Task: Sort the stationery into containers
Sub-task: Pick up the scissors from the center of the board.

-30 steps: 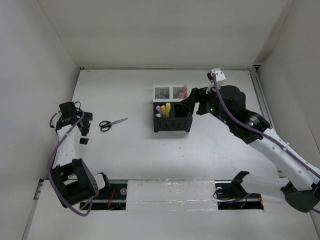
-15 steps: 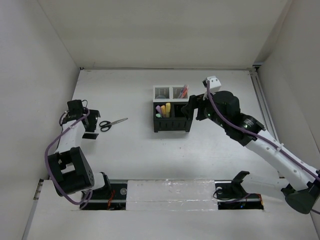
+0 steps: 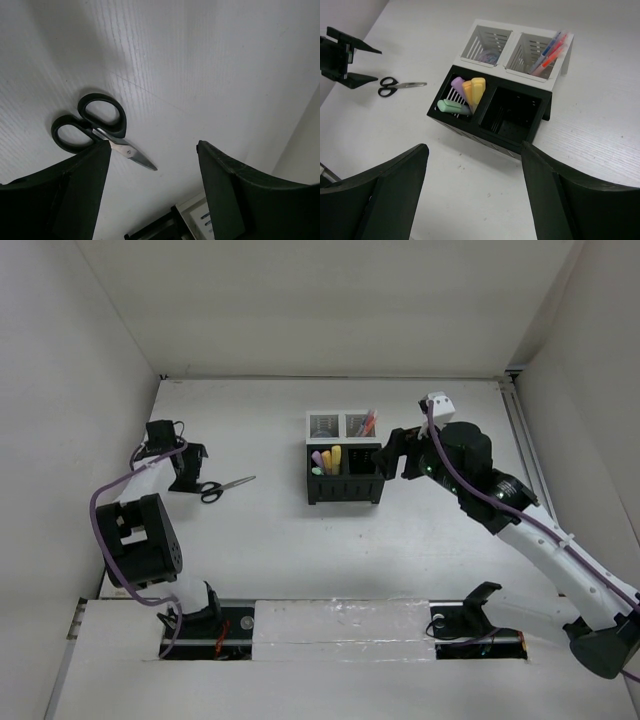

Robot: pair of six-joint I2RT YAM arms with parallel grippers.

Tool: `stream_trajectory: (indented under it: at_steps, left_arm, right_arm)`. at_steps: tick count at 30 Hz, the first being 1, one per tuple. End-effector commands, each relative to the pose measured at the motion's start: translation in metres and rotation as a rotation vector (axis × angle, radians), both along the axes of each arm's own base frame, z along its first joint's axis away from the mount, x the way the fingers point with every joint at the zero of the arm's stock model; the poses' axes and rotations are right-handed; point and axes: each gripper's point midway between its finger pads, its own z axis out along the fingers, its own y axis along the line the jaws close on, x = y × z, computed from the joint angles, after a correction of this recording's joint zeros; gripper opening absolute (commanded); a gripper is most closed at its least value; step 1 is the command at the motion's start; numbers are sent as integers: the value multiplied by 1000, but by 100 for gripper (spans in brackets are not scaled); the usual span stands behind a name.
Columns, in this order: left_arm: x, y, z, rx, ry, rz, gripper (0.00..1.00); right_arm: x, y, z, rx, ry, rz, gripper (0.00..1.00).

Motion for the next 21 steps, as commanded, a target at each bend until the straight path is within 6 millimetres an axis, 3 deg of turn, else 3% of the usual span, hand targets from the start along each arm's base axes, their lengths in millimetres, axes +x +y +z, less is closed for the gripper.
stream_trajectory:
  at_steps: [1,5,8,16,17,20,21]
  left_arm:
    - [16,6,13,29,-51,6,65]
    - [20,9,9,38,-55,11,59]
    - [16,8,-7,30,-21,10,54]
    - [9,3,-37,0,36,0,53]
    - [8,3,-41,-2,47,0,48]
    - [4,3,-47,1,67,5,45]
    - [4,6,-48,13,70,12,37]
  right_arm:
    - [0,0,20,45,-70,21,80]
    - [0,0,16,39,-62,21,80]
    - [1,1,18,45,-70,21,80]
    - [1,5,17,49,-67,39,80]
    - [1,5,17,49,-67,39,80]
    - [0,4,20,54,-75,39,80]
    - [0,4,20,54,-75,39,80]
